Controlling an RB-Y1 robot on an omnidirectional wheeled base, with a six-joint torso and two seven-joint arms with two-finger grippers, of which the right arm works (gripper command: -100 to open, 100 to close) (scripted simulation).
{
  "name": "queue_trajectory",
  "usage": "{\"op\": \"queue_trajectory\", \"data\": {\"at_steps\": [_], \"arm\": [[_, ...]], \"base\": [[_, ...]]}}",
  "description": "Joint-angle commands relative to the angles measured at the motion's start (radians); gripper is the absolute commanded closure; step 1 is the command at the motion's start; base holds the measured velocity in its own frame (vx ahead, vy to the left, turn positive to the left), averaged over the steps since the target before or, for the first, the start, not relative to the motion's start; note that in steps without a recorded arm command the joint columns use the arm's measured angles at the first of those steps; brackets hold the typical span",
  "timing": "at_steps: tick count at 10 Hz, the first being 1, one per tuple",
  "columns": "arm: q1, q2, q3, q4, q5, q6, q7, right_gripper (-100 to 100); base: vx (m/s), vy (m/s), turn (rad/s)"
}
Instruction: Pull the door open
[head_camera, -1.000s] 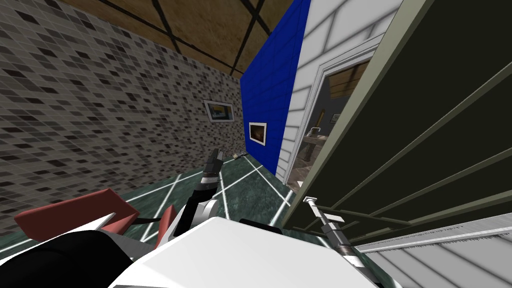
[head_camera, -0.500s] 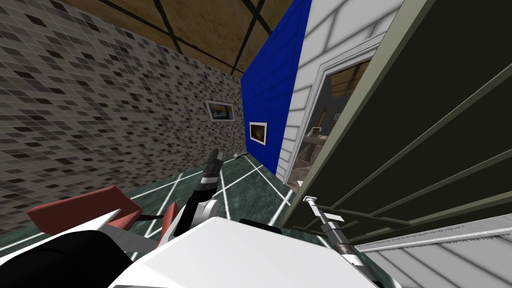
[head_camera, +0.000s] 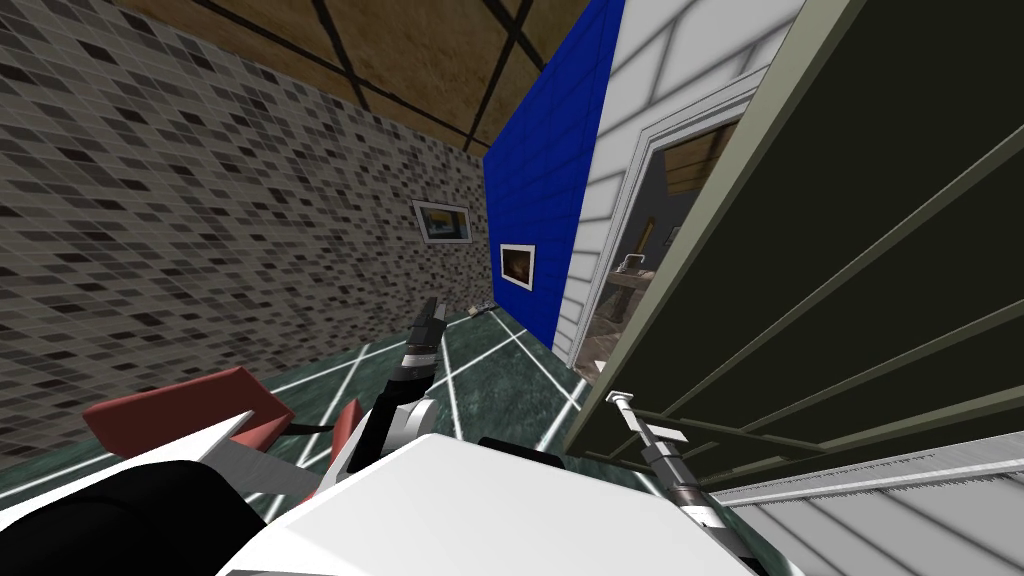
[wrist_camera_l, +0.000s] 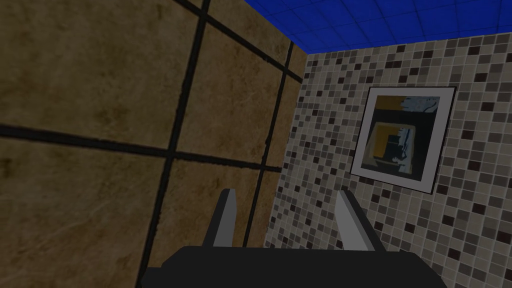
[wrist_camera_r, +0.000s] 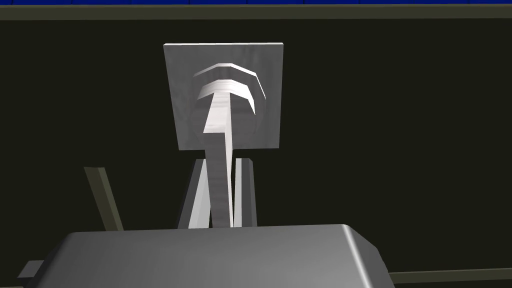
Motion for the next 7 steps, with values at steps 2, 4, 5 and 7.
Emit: {"op": "queue_trajectory", "data": {"at_steps": [2,4,5,7], "arm": [[-0.001,0.001,0.004,0.0,-0.002,0.0,0.001,100],[-0.001,0.001,0.004,0.0,-0.002,0.0,0.001,100],[-0.001,0.001,0.004,0.0,-0.002,0.0,0.001,100],[-0.006,0.001,0.01,0.0,-0.008,0.004,0.003,100]], "base": [[-0.022,-0.011,0.005],[-0.017,-0.006,0.02],[-0.016,-0.001,0.022],[-0.018,-0.011,0.006]]}}
